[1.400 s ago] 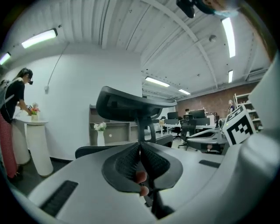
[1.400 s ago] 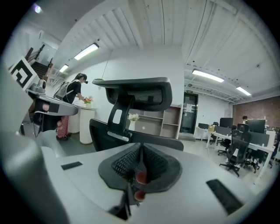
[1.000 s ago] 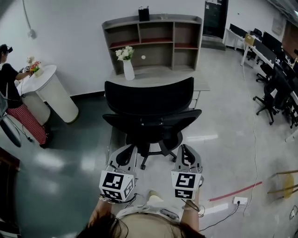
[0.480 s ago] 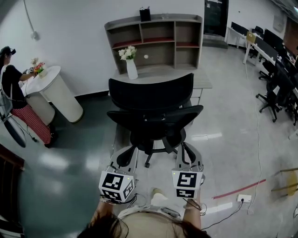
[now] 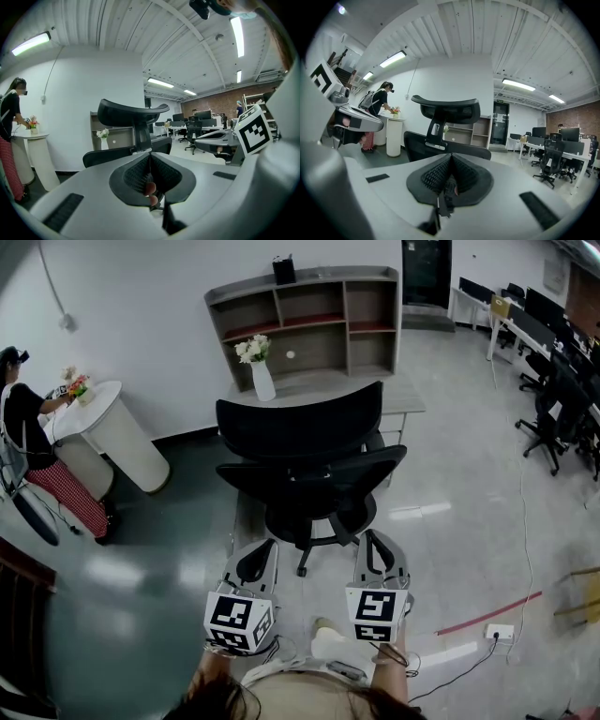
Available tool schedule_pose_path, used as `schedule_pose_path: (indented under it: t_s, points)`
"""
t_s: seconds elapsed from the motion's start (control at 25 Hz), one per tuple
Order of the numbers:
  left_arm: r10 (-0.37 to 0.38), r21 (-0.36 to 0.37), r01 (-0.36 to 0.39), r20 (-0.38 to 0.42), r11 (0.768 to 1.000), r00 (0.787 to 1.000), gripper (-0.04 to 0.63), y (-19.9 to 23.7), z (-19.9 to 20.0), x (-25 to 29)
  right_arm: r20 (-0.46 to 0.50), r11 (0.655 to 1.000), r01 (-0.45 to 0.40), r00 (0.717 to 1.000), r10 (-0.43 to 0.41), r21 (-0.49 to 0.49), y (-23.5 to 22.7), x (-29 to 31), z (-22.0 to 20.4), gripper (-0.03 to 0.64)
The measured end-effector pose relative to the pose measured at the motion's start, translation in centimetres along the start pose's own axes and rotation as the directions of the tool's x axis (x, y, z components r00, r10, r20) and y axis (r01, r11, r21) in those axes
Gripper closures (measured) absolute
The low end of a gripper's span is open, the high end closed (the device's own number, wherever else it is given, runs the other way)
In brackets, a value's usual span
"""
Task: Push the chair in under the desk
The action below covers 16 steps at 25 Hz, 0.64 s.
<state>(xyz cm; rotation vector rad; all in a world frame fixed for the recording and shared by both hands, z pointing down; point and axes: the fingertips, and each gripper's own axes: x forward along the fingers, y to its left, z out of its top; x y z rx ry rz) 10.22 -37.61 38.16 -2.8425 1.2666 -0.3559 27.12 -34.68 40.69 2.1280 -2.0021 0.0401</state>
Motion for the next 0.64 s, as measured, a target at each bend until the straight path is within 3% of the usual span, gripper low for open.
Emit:
schedule_pose_path:
  t_s: [0.4,0.64]
  points:
    - [0.021,0.013,-0.021,-0.011,1.000,1.000,0.581,0.46,-0.89,-0.14,0.008,0.999,0.009,1.000,-0.009,-0.041,0.20,-0.19,-0.30,0.592]
    - [0.019,0.026,-0.018,-0.017,1.000,1.000,0.581,-0.19,-1.19,0.10,-0.007,0.987,0.036,0.999,-0.038,-0.159,0.07,-0.09,-0.68,0.592]
